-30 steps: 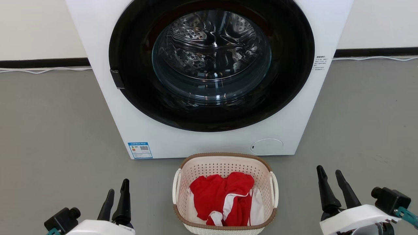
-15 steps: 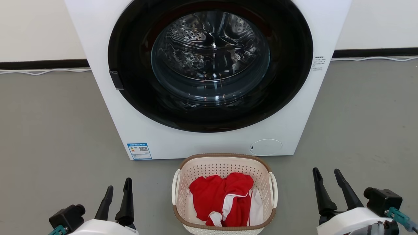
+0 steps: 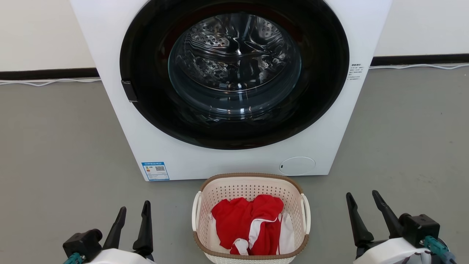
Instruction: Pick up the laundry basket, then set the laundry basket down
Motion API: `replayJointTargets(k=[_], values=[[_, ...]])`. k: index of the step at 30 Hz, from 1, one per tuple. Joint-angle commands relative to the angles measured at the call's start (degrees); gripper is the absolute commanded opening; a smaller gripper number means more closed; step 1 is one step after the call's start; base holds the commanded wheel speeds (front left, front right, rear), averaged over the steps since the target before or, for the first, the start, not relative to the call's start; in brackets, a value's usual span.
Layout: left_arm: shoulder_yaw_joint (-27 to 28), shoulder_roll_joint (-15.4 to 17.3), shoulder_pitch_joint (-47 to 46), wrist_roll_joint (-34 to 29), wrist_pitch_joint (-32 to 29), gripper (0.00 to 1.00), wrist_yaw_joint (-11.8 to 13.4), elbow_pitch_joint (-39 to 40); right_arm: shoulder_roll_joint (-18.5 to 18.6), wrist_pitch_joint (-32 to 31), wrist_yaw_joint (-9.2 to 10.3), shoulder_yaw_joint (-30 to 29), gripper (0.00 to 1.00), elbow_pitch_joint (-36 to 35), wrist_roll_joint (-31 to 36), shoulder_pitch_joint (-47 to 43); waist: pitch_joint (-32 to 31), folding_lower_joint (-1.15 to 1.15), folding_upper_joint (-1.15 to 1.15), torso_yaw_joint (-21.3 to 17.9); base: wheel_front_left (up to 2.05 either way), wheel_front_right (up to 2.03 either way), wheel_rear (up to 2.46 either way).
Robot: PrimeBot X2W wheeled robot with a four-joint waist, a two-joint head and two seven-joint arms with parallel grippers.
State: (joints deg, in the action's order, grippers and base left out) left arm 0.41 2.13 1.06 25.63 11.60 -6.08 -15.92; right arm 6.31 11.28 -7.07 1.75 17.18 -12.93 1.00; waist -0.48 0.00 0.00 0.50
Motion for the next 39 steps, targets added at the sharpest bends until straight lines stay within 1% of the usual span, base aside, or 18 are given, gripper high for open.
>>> replayJointTargets(k=[1, 7, 17, 39], values=[[1.28, 0.6, -0.69, -2.13, 0.86, 1.0, -0.14, 1.72, 0.69, 1.18, -0.37, 1.01, 1.0, -1.11, 2.14, 1.28, -0.03, 0.0, 0.0, -0.03, 0.0, 0.0, 0.0], [1.41, 0.65, -0.42, -5.54, 1.71, 1.0, -0.18, 1.7, 0.42, 2.02, -0.38, 0.95, 1.0, -0.17, 4.81, 1.09, -0.05, 0.0, 0.0, -0.11, 0.0, 0.0, 0.0], [1.33, 0.75, -0.3, -11.99, 3.39, 1.0, -0.24, 1.71, 0.57, 3.71, -0.42, 1.09, 1.0, 1.02, 11.6, 1.17, -0.03, 0.0, 0.0, -0.06, 0.0, 0.0, 0.0], [1.34, 0.75, -0.45, -11.49, 3.4, 1.0, -0.33, 0.95, 0.06, 3.72, -0.42, 0.53, 1.0, 1.45, 11.15, 1.14, 0.24, 0.0, 0.0, -0.32, 0.0, 0.0, 0.0]])
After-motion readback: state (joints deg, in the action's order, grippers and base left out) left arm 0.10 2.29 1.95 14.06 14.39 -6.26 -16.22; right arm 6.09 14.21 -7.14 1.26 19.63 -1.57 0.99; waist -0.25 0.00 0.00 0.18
